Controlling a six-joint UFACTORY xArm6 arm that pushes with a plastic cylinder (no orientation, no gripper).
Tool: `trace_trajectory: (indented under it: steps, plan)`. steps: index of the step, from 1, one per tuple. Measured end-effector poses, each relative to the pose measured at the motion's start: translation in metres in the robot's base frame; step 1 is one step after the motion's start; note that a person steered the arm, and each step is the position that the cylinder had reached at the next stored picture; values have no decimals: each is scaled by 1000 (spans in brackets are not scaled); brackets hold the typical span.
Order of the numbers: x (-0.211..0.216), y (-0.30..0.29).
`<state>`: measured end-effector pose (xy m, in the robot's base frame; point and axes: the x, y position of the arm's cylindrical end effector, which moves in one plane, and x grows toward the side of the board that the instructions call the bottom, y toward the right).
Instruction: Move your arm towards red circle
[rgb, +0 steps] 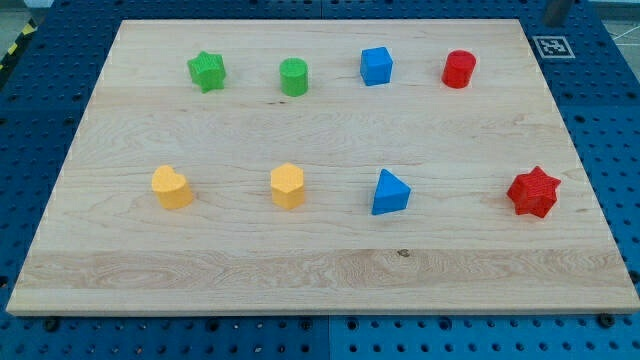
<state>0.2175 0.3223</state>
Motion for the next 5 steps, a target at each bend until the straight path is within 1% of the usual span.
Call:
trace_trajectory:
  steps: [1,2,3,4,5]
  plan:
    - [23,-35]
    - [24,-51]
    - [37,-105]
    - [37,-105]
    - [67,-126]
